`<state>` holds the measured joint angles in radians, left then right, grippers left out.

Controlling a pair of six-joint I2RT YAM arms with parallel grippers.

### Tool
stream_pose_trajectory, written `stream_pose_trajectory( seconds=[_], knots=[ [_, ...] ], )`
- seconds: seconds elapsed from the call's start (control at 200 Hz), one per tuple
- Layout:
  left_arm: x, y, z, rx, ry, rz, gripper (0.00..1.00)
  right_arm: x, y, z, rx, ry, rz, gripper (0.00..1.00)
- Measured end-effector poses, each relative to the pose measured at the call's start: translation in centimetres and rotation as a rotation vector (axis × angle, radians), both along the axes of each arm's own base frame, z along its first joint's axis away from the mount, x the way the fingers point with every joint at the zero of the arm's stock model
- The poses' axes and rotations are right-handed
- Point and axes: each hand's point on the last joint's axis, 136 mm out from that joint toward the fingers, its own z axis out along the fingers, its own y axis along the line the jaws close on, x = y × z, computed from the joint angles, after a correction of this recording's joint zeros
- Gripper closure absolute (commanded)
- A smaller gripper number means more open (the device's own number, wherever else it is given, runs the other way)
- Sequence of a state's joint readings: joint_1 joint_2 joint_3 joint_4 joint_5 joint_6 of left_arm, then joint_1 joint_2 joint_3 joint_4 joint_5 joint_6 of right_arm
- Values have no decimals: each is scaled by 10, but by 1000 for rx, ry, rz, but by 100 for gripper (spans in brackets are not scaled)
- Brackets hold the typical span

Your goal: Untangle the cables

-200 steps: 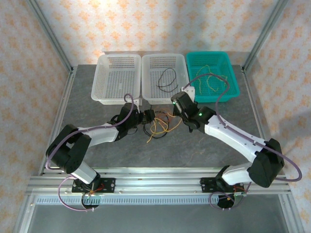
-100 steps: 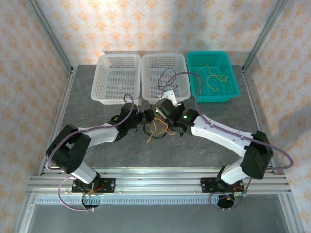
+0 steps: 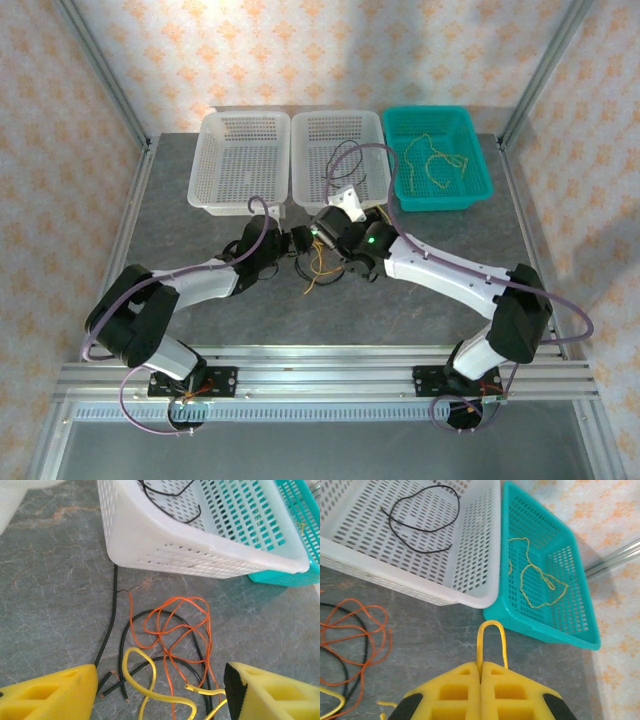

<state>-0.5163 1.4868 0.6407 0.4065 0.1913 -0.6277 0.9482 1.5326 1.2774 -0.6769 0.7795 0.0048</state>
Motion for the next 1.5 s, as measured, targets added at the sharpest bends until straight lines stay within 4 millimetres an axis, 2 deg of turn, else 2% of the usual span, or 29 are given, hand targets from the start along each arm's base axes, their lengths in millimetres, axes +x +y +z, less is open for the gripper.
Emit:
stream_pose_trajectory(
  seconds=[0.17,0.325,0.436,0.576,0.671,0.766,1.146,1.307,1.497],
  knots=[
    [-2,12,22,1,-53,48,28,0,-4,2,-11,-1,-6,100],
    [-3,21,53,6,-131,76,27,2,-9,11,96,7,-7,100],
    [-1,23,71,13,-172,78,26,10,-26,33,242,-30,-39,100],
    [11,16,107,0,-240,71,26,21,-60,69,416,-122,-112,100],
    [24,6,133,-20,-287,58,26,28,-85,85,491,-180,-173,100],
    [35,-9,149,-31,-314,30,26,34,-105,94,538,-226,-227,100],
    [85,-67,166,-51,-330,-80,26,61,-190,123,712,-429,-444,100],
    [107,-88,174,-66,-343,-112,26,82,-215,119,778,-469,-503,100],
    [135,-110,183,-85,-364,-136,26,111,-244,93,839,-482,-591,100]
  ],
)
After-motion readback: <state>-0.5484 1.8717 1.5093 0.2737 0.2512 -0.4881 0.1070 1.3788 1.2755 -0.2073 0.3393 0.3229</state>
